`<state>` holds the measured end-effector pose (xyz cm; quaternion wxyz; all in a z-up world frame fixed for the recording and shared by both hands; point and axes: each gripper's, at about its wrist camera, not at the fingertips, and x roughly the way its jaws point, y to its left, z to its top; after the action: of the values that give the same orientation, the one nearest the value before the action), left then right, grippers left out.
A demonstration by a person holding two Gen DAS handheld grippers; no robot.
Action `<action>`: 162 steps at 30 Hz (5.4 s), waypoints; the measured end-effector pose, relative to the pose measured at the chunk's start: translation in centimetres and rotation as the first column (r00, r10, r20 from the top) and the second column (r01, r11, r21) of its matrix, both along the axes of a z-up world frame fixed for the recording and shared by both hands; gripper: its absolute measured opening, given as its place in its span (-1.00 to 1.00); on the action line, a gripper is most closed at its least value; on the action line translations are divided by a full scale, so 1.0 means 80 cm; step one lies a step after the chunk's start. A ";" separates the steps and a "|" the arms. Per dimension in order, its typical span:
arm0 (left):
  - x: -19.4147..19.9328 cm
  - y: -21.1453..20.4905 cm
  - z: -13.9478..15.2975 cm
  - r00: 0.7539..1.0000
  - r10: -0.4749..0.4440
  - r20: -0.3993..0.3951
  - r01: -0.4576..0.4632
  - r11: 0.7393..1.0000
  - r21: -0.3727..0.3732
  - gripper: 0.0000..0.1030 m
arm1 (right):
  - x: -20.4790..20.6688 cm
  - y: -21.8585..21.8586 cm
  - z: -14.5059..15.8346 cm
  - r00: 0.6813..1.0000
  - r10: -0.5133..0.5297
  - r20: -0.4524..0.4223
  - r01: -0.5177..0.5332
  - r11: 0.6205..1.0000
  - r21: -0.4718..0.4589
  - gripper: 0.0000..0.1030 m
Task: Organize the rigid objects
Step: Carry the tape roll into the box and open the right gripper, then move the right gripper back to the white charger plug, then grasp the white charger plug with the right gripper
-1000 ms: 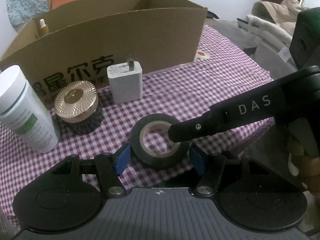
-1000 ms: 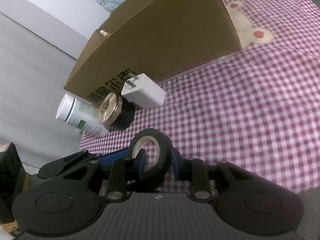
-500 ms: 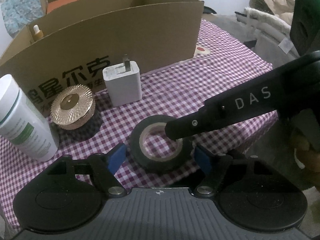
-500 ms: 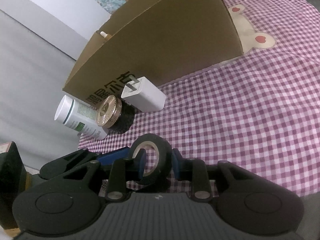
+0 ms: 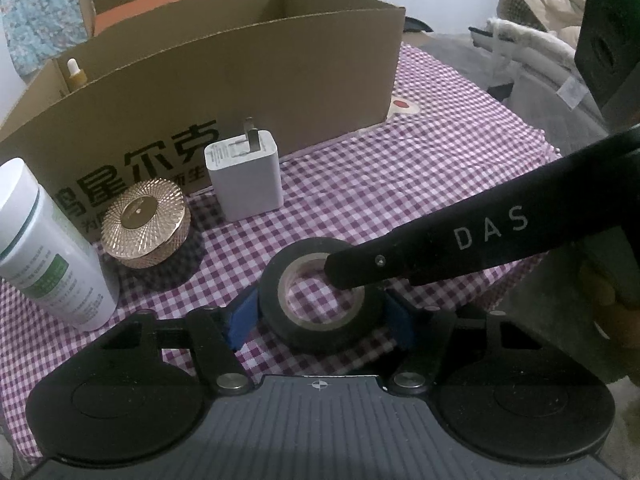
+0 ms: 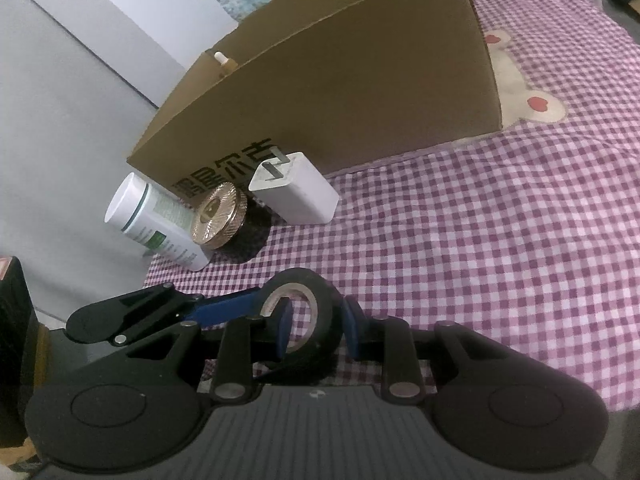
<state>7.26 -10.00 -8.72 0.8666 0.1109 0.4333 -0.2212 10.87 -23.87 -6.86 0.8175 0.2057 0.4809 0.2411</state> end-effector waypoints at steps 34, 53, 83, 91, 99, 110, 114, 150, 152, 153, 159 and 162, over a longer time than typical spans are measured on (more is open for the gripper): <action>0.079 0.042 0.180 0.953 0.174 0.248 -0.173 0.985 -0.026 0.29 | 0.096 0.034 0.176 0.955 0.090 0.282 -0.108 0.993 0.049 -0.51; 0.268 0.069 0.081 0.938 0.250 -0.239 -0.219 0.964 0.148 0.30 | 0.297 0.106 0.041 0.951 0.191 -0.242 -0.184 0.982 0.050 -0.52; 0.158 0.085 0.186 0.969 0.245 0.040 -0.246 0.969 0.025 0.48 | 0.191 -0.015 0.128 0.999 0.034 -0.009 -0.030 0.965 0.260 -0.50; 0.082 0.078 0.181 0.972 0.214 0.101 -0.208 0.976 -0.072 0.52 | 0.091 -0.060 0.133 1.000 -0.013 0.028 0.002 0.937 0.349 -0.50; 0.040 0.061 0.117 0.983 0.183 0.029 -0.176 0.970 -0.166 0.52 | 0.032 -0.069 0.088 0.995 -0.084 -0.045 0.095 0.936 0.338 -0.48; 0.044 0.020 0.065 0.978 0.143 0.155 -0.140 0.990 -0.032 0.33 | 0.053 -0.046 0.049 0.988 -0.113 -0.103 0.138 0.952 0.275 -0.48; 0.059 0.014 0.053 0.980 0.139 0.143 -0.141 0.990 0.003 0.25 | 0.074 -0.036 0.036 0.985 -0.120 -0.127 0.151 0.949 0.278 -0.47; 0.063 -0.017 0.030 1.000 0.031 0.008 -0.030 0.995 -0.091 0.09 | 0.093 -0.034 0.017 0.982 -0.099 -0.160 0.126 0.977 0.170 -0.17; 0.063 -0.021 0.029 0.999 0.027 0.023 -0.026 0.997 -0.067 0.10 | 0.091 -0.036 0.016 0.982 -0.102 -0.159 0.129 0.976 0.174 -0.17; 0.063 -0.023 0.028 0.999 0.023 0.027 -0.021 0.998 -0.053 0.10 | 0.090 -0.037 0.017 0.982 -0.102 -0.157 0.129 0.976 0.174 -0.17; 0.072 -0.029 0.020 1.000 0.013 0.016 -0.013 1.000 -0.014 0.10 | 0.092 -0.032 0.015 0.983 -0.100 -0.152 0.125 0.978 0.167 -0.13; 0.076 -0.029 0.012 1.000 0.024 0.001 -0.024 1.000 -0.005 0.09 | 0.095 -0.032 0.012 0.982 -0.101 -0.158 0.128 0.977 0.173 -0.09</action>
<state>13.37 -12.31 -7.72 0.8698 0.1037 0.4333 -0.2120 18.49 -26.44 -5.89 0.7698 0.3244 0.5034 0.2206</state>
